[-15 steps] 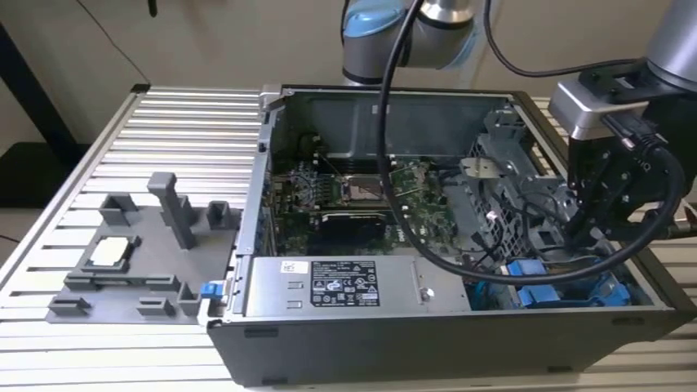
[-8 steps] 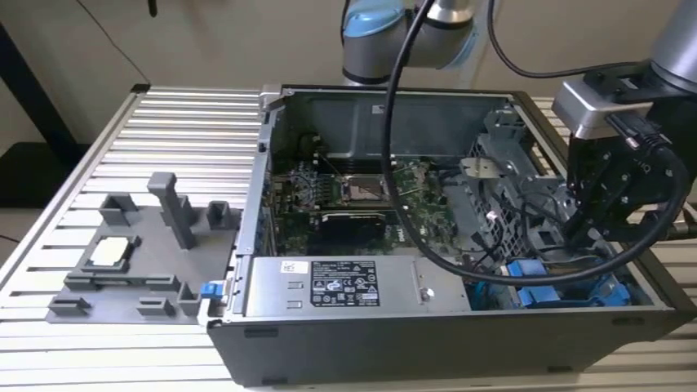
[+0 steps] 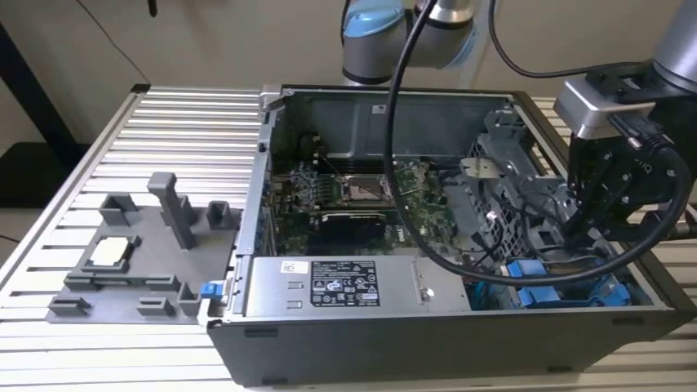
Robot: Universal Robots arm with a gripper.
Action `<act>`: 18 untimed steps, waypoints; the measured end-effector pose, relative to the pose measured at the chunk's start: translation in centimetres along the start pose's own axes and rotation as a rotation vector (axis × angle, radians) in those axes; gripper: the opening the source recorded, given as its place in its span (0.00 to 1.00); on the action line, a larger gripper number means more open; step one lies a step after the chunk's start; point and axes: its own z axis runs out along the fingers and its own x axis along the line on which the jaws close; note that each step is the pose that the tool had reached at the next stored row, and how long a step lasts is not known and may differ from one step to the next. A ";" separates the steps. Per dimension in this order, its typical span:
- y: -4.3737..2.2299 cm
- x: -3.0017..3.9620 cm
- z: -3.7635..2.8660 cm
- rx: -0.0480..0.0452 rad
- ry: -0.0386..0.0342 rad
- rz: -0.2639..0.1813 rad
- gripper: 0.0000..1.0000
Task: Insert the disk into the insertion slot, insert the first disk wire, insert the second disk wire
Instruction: 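Insert the first disk wire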
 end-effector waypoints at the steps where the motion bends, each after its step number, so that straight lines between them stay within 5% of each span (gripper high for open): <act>1: -0.12 0.02 0.02 -0.0018 -0.0001 0.000 0.19; 11: -1.94 0.11 0.26 -0.0369 -0.0024 0.002 0.19; 18: -1.94 0.11 0.42 -0.0458 -0.0203 0.033 0.19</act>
